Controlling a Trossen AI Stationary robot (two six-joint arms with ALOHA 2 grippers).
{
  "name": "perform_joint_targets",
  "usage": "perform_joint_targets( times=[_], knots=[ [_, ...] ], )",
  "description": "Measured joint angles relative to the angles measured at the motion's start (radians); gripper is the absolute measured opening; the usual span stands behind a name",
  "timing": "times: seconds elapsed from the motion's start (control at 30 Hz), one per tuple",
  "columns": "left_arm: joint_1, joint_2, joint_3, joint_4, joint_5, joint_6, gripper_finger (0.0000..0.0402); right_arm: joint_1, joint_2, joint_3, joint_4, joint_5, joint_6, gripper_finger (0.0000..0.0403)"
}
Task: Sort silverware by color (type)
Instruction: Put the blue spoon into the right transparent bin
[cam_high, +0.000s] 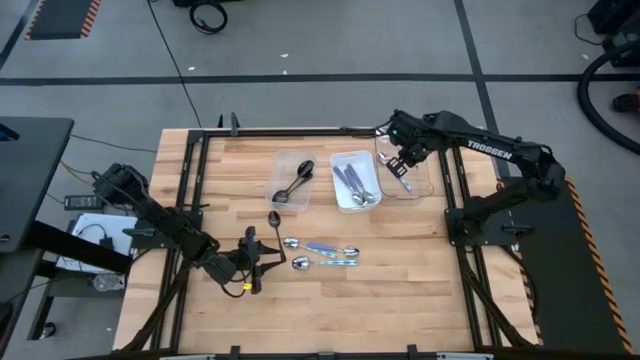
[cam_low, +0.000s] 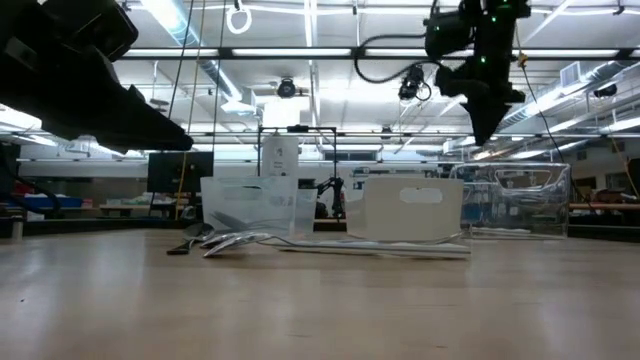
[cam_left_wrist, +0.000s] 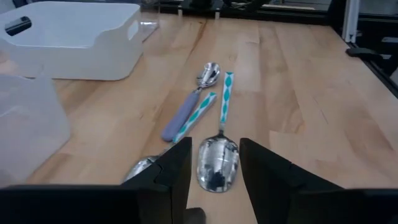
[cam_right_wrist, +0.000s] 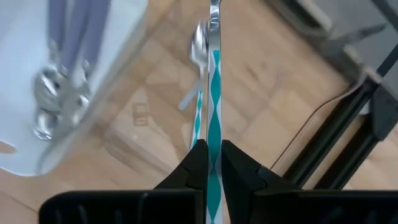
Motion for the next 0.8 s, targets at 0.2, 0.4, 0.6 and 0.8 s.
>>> perform_joint_targets(
  times=[0.2, 0.4, 0.6, 0.8],
  knots=[
    [0.011, 0.000, 0.000, 0.006, 0.001, 0.034, 0.0141, -0.022, 0.001, -0.130, 0.059, -0.017, 0.019, 0.0034],
    [0.028, 0.000, 0.000, 0.007, 0.001, 0.024, 0.0141, -0.060, 0.001, -0.253, 0.202, -0.059, 0.025, 0.0034],
    [0.028, 0.000, 0.000, 0.017, 0.015, -0.051, 0.0141, -0.102, 0.001, -0.367, 0.319, -0.102, 0.022, 0.0034],
    [0.013, 0.000, 0.000, 0.014, 0.055, -0.155, 0.0141, -0.127, 0.001, -0.431, 0.388, -0.118, 0.021, 0.0042]
  ],
)
